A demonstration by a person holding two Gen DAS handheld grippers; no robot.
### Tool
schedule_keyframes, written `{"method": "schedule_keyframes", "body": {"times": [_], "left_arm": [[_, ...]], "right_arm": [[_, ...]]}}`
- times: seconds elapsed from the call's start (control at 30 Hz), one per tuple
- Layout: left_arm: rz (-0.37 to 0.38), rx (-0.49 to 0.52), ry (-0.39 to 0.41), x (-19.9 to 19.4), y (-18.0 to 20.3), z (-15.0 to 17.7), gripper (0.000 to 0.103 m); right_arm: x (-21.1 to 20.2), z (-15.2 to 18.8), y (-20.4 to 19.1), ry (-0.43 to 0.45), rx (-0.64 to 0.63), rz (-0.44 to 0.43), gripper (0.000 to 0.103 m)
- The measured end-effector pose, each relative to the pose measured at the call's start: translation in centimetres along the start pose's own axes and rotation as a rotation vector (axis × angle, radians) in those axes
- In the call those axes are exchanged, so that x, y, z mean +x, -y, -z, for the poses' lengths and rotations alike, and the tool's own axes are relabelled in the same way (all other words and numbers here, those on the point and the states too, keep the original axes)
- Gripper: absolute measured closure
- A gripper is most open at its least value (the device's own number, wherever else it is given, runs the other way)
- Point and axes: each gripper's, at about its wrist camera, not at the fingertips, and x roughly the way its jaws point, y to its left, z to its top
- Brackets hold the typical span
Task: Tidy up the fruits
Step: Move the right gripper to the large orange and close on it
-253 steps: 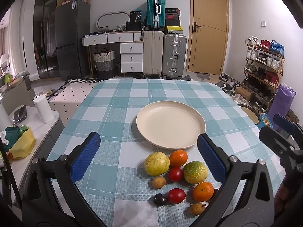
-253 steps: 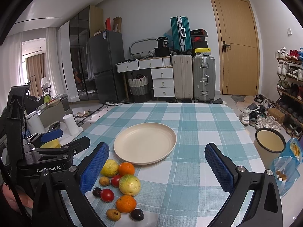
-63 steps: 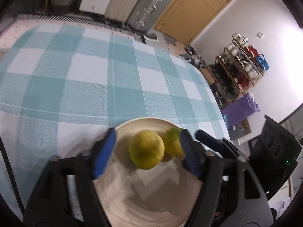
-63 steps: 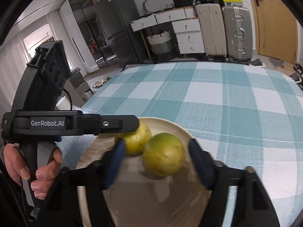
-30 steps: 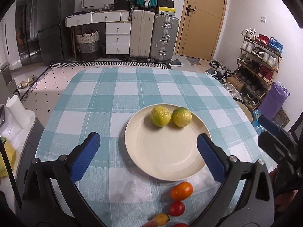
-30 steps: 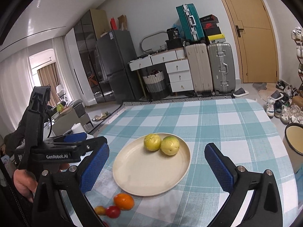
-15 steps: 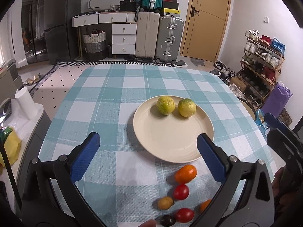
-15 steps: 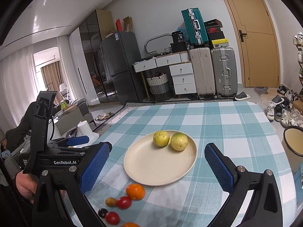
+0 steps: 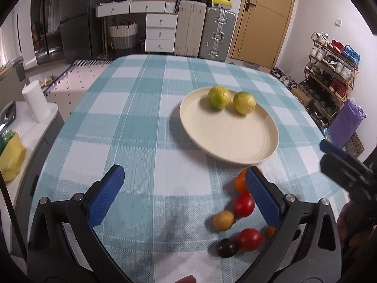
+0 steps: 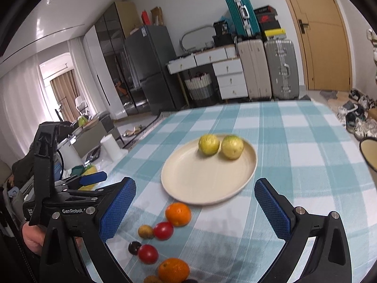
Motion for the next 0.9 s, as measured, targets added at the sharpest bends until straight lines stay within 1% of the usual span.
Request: {"method": "schedule_keyframes", "body": {"times": [0.3,0.4,0.5,0.8,0.9], "left_arm": [[0.014,-0.016,-0.034,1.3,-0.9,1.2,0.001],[0.013,-0.023,-0.04,1.7,-1.3,1.3,0.001],[0.014,-0.034,-0.054,2.3,-1.7,1.4,0.001],[0.014,-0.043,-0.074,3.4,-2.6,1.7,0.001],[0.013,-0.053,-0.078,3.7,-3.0,1.8,0.001]], "right_arm": [[4.4,2.2,0.2,-0.174,0.054,-0.058,0.0],[5.5,2.6,0.3,-0.21,0.075,-0.077,0.0],[6.3,2.9,0.2,-0.232,0.09,-0.098,0.0],[8.4,3.0,0.0,-0.283,0.105,-0.118,0.001],[9.0,3.1,-0.3,-0.299,0.099,-0.125,0.003]]}}
